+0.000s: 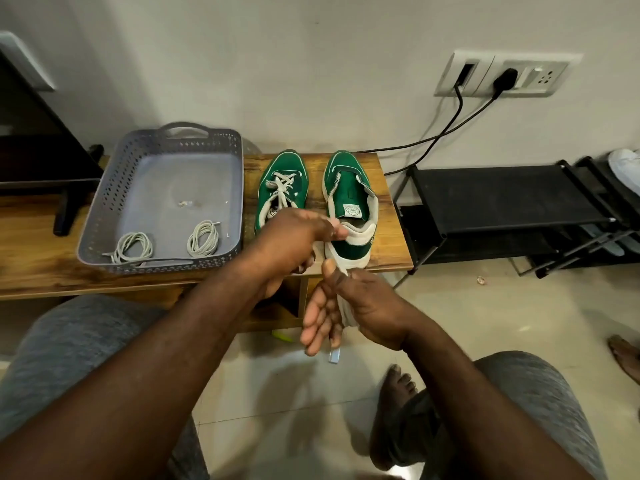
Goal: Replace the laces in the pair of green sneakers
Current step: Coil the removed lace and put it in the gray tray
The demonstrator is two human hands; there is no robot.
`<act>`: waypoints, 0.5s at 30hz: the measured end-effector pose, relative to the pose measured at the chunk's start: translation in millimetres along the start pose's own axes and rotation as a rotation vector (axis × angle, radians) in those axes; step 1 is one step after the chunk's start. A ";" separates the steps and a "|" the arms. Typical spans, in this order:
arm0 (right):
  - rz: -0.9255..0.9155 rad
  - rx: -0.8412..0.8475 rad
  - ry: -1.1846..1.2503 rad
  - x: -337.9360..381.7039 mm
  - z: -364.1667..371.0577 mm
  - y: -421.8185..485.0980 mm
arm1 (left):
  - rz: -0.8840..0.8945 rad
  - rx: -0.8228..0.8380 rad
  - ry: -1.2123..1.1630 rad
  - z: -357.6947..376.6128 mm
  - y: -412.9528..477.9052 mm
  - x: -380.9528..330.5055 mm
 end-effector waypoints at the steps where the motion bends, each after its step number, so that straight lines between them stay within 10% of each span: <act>1: -0.020 -0.001 0.039 2.0 -1.6 -1.0 | 0.014 0.003 0.107 1.6 -0.5 2.2; 15: -0.311 -0.186 0.713 21.0 -35.8 -10.4 | -0.055 0.234 -0.029 35.4 -11.3 19.8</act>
Point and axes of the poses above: each hand's wrist, its own y-axis towards the middle knuckle, its own z-axis out of the palm, x = y × z, the point moved 1 cm from there along y, towards the middle knuckle, and after that the axes turned 4 degrees about -x, right-handed, at the moved point
